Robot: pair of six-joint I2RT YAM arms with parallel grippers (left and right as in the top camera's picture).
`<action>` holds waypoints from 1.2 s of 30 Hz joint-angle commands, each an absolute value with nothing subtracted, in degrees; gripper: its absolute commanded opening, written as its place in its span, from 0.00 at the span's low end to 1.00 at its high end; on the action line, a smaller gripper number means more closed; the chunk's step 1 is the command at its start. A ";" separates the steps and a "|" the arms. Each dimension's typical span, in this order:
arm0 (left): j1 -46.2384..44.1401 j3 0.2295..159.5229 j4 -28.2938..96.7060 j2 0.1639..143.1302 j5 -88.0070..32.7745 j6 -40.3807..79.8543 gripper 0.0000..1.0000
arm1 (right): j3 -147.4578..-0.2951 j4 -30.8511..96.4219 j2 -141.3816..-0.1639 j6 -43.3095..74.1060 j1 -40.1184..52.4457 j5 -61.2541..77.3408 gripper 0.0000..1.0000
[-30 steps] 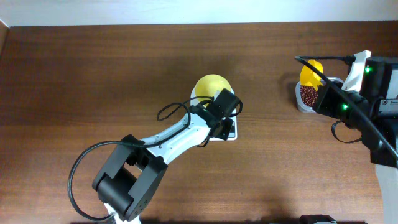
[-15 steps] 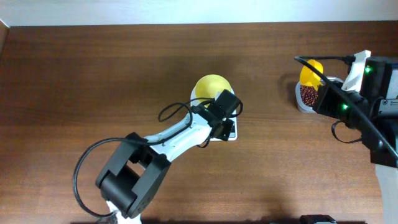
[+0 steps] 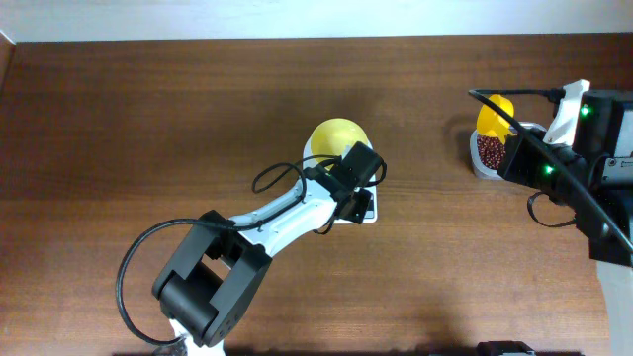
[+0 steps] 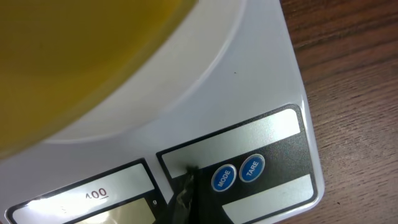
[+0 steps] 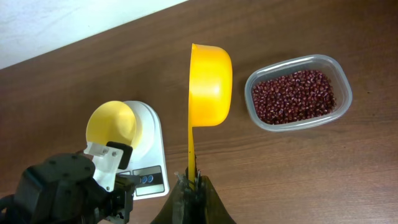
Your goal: Scoop item into bowl and weigh 50g on scale
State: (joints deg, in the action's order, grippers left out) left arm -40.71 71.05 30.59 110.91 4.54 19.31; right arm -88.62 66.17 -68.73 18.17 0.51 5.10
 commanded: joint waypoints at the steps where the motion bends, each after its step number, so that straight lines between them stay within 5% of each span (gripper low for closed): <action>1: -40.62 70.30 32.18 113.89 4.32 19.86 0.00 | -89.80 66.08 -68.64 18.00 0.32 5.61 0.04; 36: -40.62 70.19 33.30 117.38 6.09 19.86 0.00 | -89.80 68.16 -68.64 17.96 0.30 5.58 0.04</action>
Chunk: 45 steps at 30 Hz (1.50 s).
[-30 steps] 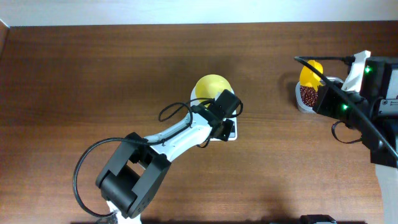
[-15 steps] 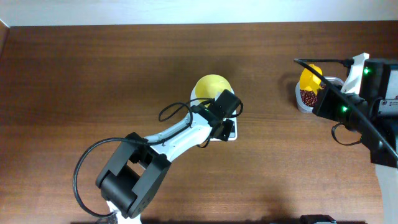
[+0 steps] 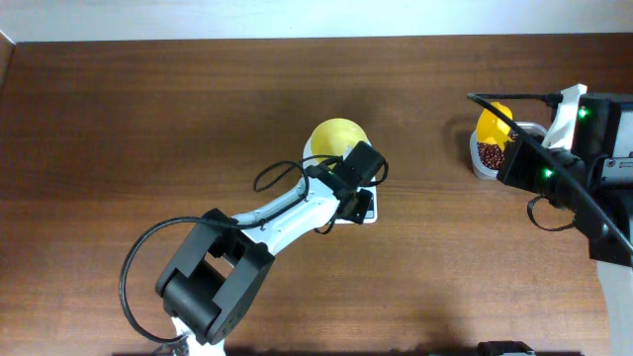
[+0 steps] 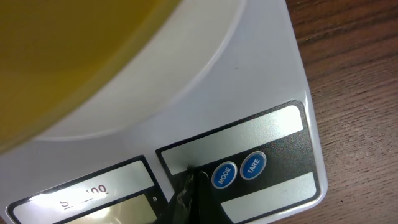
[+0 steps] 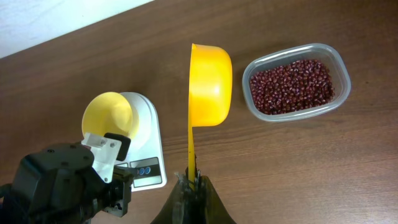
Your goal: Scoop item into bowl and weigh 50g on scale
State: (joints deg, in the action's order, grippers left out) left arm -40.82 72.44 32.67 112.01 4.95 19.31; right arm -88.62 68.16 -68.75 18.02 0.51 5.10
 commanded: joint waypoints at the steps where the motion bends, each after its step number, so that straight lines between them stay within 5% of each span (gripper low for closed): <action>1: -40.62 70.22 33.28 117.36 6.09 19.86 0.00 | -89.80 68.16 -68.64 17.96 0.32 5.58 0.04; 16: -39.83 72.53 38.98 116.42 5.41 19.90 0.00 | -89.80 68.27 -68.62 17.98 0.32 5.65 0.04; 26: -39.20 79.02 57.32 74.87 6.72 19.86 0.00 | -89.80 72.03 -68.62 17.76 0.32 7.44 0.04; 27: -39.20 79.02 58.94 70.46 8.10 19.88 0.06 | -89.80 73.17 -68.62 17.76 0.32 9.13 0.04; 32: -38.74 79.02 64.01 60.93 15.44 21.17 0.08 | -89.78 77.62 -68.62 16.69 0.32 12.05 0.04; 38: -17.56 79.00 68.34 61.06 16.05 26.15 0.06 | -89.78 79.72 -68.62 15.20 0.32 11.77 0.04; 40: -13.26 79.00 68.62 61.06 15.90 26.13 0.40 | -89.78 79.09 -68.62 15.22 0.30 10.94 0.04; 41: -12.56 79.00 68.66 61.06 15.90 26.13 0.41 | -89.78 77.95 -68.62 15.20 0.30 10.52 0.04; 42: -12.58 79.00 68.66 61.06 15.92 26.13 0.63 | -89.78 75.77 -68.62 15.20 0.30 10.52 0.04; 43: -12.58 79.00 68.66 61.06 15.92 26.13 0.99 | -89.78 73.41 -68.64 15.20 0.30 10.52 0.04; 45: -12.58 79.00 68.36 61.06 15.46 26.13 0.99 | -89.78 68.58 -69.08 15.16 0.30 9.37 0.04</action>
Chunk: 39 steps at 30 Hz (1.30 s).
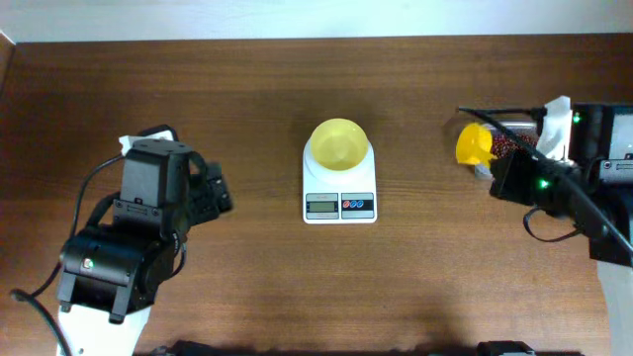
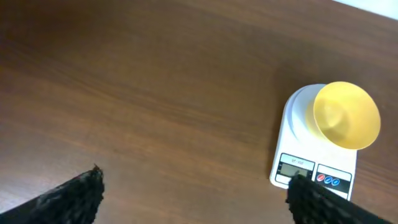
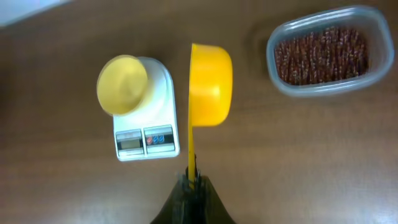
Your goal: Scoop item into bowl and weigh 50g on scale
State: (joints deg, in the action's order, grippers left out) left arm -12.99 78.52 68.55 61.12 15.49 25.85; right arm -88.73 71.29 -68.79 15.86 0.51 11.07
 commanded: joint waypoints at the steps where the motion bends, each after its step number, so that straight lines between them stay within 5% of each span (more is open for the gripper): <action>1: -12.58 79.00 68.77 61.06 15.46 26.13 0.99 | -89.78 67.83 -69.49 15.18 0.30 8.32 0.04; 39: -12.58 79.00 69.17 61.06 15.46 26.11 0.99 | -89.80 50.94 -76.62 16.99 0.30 6.83 0.04</action>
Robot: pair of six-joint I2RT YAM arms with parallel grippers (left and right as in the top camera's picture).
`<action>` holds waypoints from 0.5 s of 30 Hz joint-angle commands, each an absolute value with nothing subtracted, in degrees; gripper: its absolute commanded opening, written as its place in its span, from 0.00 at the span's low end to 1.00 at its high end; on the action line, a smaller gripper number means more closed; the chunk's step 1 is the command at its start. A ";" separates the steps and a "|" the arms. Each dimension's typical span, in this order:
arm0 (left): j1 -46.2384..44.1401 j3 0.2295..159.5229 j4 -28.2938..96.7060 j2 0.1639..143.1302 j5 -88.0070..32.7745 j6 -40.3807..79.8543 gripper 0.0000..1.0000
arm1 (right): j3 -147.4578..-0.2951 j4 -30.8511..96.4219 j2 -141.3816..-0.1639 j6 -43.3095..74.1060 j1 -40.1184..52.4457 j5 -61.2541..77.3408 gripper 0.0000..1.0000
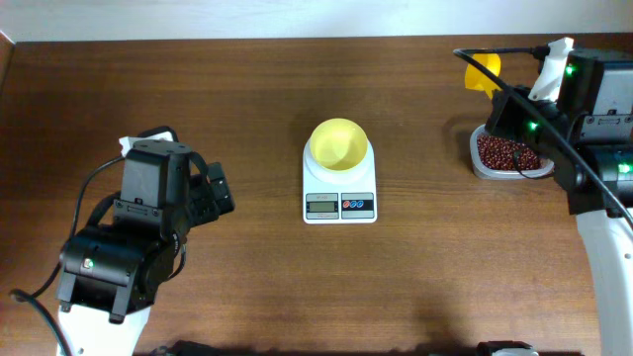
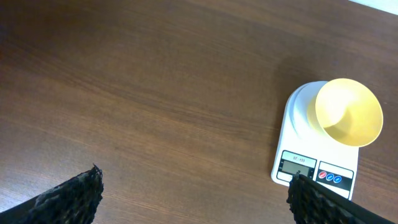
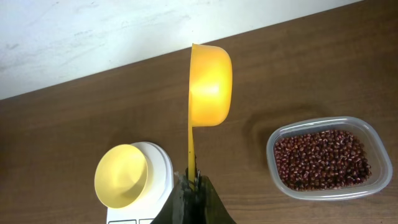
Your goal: Scoop item into bowl and weigh 50g on scale
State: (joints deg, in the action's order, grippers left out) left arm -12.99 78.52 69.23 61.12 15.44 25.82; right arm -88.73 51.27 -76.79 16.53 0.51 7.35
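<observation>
An empty yellow bowl sits on the white scale at the table's middle; both also show in the left wrist view, the bowl on the scale. My right gripper is shut on the handle of a yellow scoop, raised near the far right edge above the clear tub of red beans. The scoop looks empty. My left gripper is open, well left of the scale.
The bean tub stands at the right of the table. A pale wall runs behind the table's far edge. The left arm's base occupies the left front.
My right gripper, with the scoop, has gone from left of the bean tub to the far right, above and behind the tub. The left arm has hardly moved.
My left gripper was shut at the scale's buttons, with the display showing a reading, while the right held the scoop by the tub. Then the left arm was back at the left, open. The right gripper now holds the scoop by the far edge.
</observation>
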 commanded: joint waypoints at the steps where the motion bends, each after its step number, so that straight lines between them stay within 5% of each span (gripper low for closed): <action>1: -12.58 79.00 69.17 61.06 15.46 26.13 0.99 | -89.80 50.94 -76.62 16.99 0.30 6.83 0.04; 15: -12.58 79.00 69.17 61.06 15.44 26.11 0.99 | -89.45 42.94 -77.10 16.29 0.30 6.81 0.04</action>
